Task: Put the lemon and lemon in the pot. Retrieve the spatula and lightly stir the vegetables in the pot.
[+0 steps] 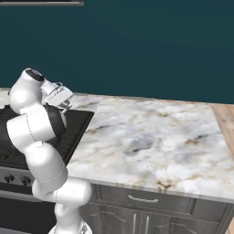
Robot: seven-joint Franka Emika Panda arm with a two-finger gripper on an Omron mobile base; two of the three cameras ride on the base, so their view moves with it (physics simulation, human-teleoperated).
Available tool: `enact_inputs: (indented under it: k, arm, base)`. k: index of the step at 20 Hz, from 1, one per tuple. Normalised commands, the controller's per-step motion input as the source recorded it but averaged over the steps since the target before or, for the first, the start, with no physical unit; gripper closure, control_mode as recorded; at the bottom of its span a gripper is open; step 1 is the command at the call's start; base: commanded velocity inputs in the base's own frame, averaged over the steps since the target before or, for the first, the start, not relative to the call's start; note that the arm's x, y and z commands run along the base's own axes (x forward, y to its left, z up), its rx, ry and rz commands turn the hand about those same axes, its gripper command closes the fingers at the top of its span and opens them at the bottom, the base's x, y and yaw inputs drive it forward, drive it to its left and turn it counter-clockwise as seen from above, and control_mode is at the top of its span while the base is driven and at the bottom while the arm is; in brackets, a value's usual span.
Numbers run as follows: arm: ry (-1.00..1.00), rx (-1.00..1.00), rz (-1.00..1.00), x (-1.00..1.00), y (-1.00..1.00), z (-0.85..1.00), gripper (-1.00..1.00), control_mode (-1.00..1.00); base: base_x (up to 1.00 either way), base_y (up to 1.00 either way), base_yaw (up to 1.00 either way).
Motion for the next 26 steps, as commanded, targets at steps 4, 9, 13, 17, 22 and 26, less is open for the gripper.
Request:
enact_inputs:
  k: [4, 9, 13, 17, 22, 26]
  arm:
    - [0.00, -0.06, 0.00, 0.00, 0.30, -0.03, 1.00, -1.00]
    - [0.00, -0.07, 0.00, 0.00, 0.24, -0.03, 1.00, -1.00]
    - [0.00, -0.08, 0.00, 0.00, 0.18, -0.10, 1.00, -1.00]
    - [0.00, -0.09, 0.00, 0.00, 0.20, -0.13, 1.00, -1.00]
    - [0.00, -0.08, 0.00, 0.00, 0.21, -0.18, 1.00, -1.00]
    - [0.00, -0.07, 0.00, 0.00, 0.21, -0.14, 1.00, -1.00]
  base:
    - [0.00, 0.00, 0.00]
    - [0.00, 0.00, 0.00]
    - [0.00, 0.00, 0.00]
    - [0.00, 0.00, 0.00]
    - [0.00, 0.00, 0.00]
    - [0.00, 0.00, 0.00]
